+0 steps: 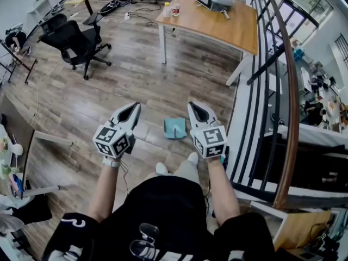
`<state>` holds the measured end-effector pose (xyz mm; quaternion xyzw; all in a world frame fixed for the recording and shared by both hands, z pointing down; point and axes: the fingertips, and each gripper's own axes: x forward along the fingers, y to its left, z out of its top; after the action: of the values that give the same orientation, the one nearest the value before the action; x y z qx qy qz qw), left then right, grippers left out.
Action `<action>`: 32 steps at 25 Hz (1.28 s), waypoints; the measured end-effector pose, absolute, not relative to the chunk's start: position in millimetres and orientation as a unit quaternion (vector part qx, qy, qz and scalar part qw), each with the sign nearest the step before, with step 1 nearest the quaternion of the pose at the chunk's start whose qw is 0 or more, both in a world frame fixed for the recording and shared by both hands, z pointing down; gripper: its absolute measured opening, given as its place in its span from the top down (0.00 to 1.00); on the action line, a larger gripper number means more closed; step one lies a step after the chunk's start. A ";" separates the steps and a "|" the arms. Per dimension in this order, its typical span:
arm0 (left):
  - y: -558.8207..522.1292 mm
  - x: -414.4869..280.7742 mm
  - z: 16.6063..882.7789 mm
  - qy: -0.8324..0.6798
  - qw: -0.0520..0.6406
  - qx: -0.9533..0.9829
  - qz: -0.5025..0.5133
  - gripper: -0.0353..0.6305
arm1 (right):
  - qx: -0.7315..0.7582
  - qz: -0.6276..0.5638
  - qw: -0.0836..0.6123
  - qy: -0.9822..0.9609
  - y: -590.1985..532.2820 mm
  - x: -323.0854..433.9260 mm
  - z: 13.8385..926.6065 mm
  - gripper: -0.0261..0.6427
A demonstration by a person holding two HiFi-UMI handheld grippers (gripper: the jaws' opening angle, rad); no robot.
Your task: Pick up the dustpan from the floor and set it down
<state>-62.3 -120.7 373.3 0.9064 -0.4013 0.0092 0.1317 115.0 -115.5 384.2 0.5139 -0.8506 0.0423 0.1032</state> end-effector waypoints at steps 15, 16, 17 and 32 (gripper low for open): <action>-127.1 -61.4 376.4 -0.399 0.137 0.906 0.009 0.95 | 0.510 0.045 0.104 -0.852 -121.9 112.7 389.1 0.97; -126.7 -61.2 376.8 -0.399 0.138 0.906 0.010 0.95 | 0.511 0.043 0.103 -0.852 -122.0 113.3 389.7 0.97; -126.2 -61.0 377.1 -0.400 0.138 0.906 0.010 0.95 | 0.511 0.042 0.103 -0.852 -121.7 113.7 390.4 0.97; -127.3 -57.4 379.0 -0.400 0.142 0.906 0.006 0.95 | 0.506 0.053 0.106 -0.855 -120.6 112.8 393.6 0.97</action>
<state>-57.4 -127.3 379.0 0.9055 -0.4000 0.0064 0.1415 112.8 -120.6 393.6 0.5058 -0.8545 0.0531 0.1056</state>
